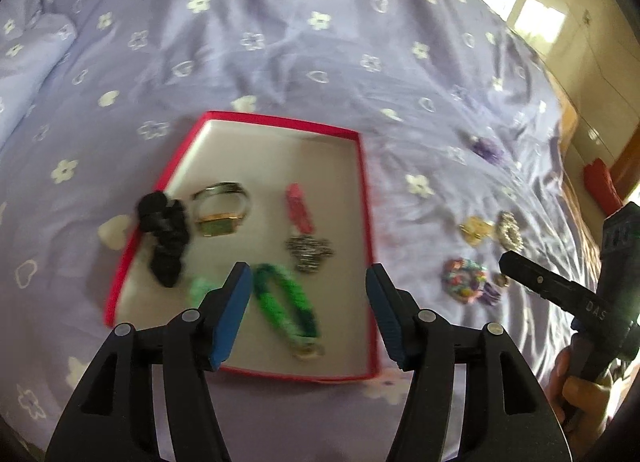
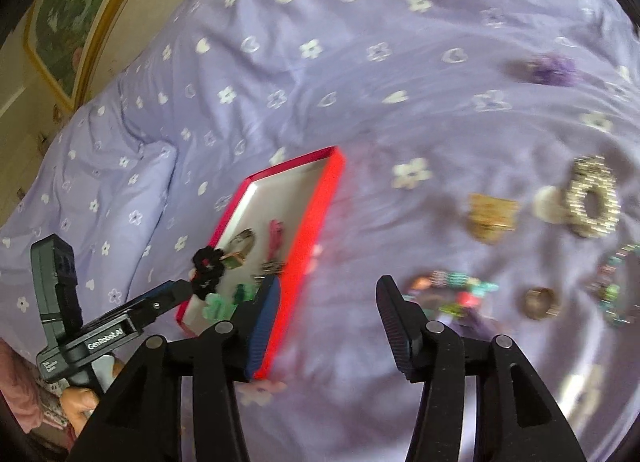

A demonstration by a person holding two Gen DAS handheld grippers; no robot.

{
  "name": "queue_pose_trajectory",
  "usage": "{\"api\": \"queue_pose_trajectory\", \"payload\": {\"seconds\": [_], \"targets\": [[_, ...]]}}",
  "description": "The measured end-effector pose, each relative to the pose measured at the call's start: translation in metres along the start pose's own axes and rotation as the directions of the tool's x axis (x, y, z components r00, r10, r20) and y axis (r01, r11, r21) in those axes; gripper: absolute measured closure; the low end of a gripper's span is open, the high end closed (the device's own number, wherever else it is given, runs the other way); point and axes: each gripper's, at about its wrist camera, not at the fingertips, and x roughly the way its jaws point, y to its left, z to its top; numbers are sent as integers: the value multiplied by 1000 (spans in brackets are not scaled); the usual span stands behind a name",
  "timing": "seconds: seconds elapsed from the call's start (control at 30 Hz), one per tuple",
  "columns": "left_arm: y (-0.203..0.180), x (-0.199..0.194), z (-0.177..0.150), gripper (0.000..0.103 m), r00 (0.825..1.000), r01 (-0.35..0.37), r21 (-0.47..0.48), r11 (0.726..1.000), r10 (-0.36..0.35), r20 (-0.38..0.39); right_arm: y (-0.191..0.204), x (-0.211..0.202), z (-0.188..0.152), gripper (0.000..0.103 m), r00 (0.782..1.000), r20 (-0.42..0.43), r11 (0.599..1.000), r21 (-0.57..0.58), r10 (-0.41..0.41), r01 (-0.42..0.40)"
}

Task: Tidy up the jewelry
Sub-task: 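Move both open tools away from the box lid toward the loose jewelry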

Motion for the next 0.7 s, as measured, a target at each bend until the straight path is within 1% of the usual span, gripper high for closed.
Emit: {"api": "queue_pose_trajectory", "payload": {"seconds": [0.3, 0.53, 0.7], "targets": [[-51, 15, -8, 44, 998, 58, 64, 996, -55, -42, -61, -48, -4, 50, 993, 68, 992, 86, -97, 91], [-85, 33, -17, 44, 993, 95, 111, 989, -86, -85, -104, -74, -14, 50, 981, 89, 975, 155, -172, 157], [-105, 45, -23, 44, 989, 113, 144, 983, -97, -115, -123, -85, -19, 50, 969, 95, 963, 172, -227, 209]]}}
